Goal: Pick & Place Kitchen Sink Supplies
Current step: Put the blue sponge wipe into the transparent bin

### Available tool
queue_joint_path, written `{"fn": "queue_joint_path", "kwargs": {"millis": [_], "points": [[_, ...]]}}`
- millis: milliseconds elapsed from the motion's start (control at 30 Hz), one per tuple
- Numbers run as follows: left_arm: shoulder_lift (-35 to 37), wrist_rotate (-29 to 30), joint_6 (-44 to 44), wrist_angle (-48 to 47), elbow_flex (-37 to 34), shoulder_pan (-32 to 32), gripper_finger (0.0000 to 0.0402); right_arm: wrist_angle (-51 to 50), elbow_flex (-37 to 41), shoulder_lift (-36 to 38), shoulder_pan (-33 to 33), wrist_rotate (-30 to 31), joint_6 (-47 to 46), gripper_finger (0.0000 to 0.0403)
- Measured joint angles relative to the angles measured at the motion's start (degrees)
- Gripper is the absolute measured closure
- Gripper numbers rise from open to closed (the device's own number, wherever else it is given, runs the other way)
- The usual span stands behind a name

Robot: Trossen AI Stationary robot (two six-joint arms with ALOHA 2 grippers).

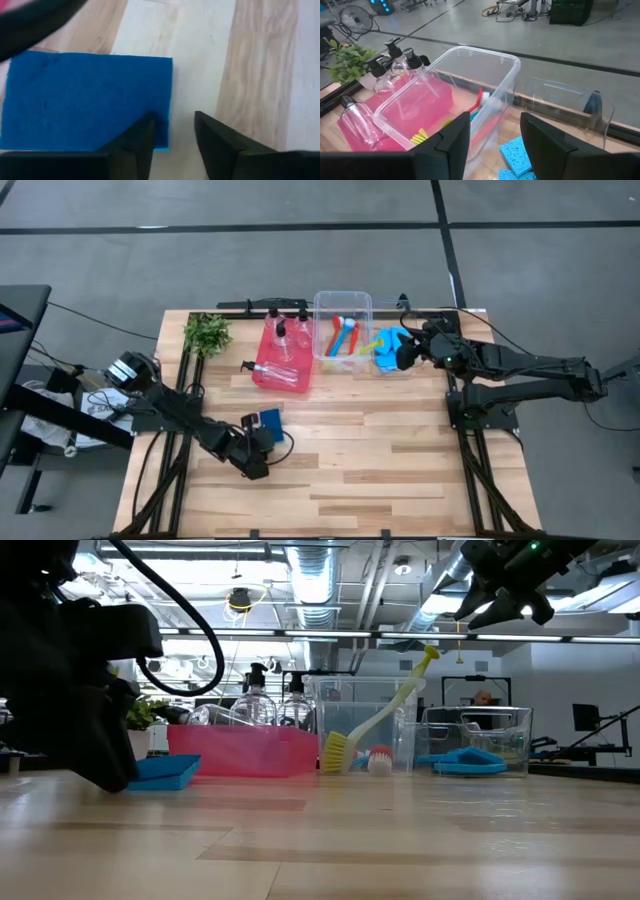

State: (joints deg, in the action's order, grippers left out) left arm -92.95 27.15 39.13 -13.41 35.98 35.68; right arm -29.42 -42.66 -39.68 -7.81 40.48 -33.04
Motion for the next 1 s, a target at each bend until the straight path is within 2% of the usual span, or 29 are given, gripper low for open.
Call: {"fn": "queue_joint_path", "kwargs": {"millis": [100, 233, 300, 533, 733, 1000], "points": [[1.93, -0.14, -0.02, -0.19, -0.17, -0.33, 0.03, 0.05, -0.01, 0.0, 0.0, -0.06, -0.02, 0.024], [3.21, -0.76, 0.12, -0.69, -0.28, -0.86, 0.0371, -0.01, -0.01, 0.0, 0.0, -0.15, -1.25, 0.0245], [3.6, -1.39, 0.17, -0.67, -0.28, -0.98, 0.0392, -0.02, 0.0, 0.0, 0.0, -0.34, -1.43, 0.0248], [5.58, -1.7, -0.45, -0.67, -0.37, -0.93, 0.0397, 0.19, -0.01, 0.0, 0.02, -4.06, -1.86, 0.0259], [10.18, -0.77, -6.55, -0.21, -0.37, -0.92, 0.0398, 3.47, -0.01, 0.0, 2.22, -4.54, -2.38, 0.0269], [19.84, 1.79, -15.14, 0.42, -0.3, -0.92, 0.0399, 12.24, -0.01, 0.0, 8.42, -4.54, 5.53, 0.0274]]}}
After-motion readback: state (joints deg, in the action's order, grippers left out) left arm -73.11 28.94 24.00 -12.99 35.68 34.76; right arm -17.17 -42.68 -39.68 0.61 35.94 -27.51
